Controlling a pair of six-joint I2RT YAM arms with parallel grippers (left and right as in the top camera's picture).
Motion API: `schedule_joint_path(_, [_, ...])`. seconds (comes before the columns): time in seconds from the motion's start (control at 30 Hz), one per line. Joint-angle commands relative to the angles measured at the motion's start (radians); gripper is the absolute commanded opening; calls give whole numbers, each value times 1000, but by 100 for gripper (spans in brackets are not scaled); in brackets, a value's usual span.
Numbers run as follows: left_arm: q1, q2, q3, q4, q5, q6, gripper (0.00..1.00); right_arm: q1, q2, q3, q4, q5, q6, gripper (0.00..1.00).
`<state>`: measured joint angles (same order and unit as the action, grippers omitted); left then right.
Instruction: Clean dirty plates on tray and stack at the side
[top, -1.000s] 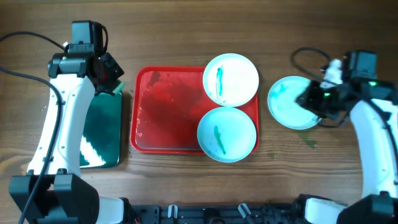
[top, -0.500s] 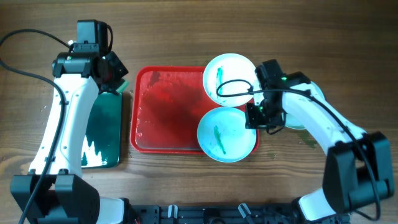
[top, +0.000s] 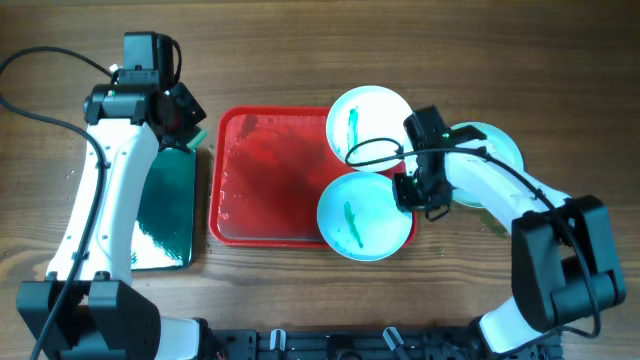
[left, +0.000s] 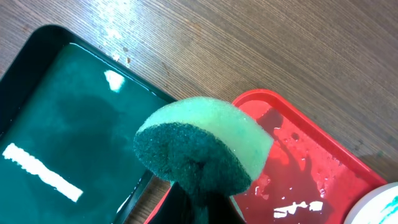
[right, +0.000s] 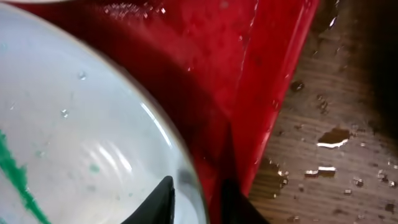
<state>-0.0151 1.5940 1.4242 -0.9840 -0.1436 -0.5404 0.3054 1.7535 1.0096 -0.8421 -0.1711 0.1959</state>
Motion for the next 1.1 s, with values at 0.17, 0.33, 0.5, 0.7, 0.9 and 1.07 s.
schedule_joint_path(0.17, [-3,6,3,3,5,-14,4,5,10,-24,8,2,-13,4])
schedule_joint_path(0.33, [-3,6,3,2,5,-14,4,62,-20,62,-5,-136,-5,4])
schedule_joint_path(0.5, [-3,6,3,-4,5,-15,4,227,-37,162,165,6,406,4])
schedule_joint_path(0.7, [-3,6,1,-5,5,-14,4,322,26,163,363,89,561,4])
schedule_joint_path(0.9, [-3,6,0,-4,5,-15,4,337,142,211,383,50,562,4])
schedule_joint_path(1.07, [-3,6,0,-4,19,-15,4,336,204,259,360,5,536,6])
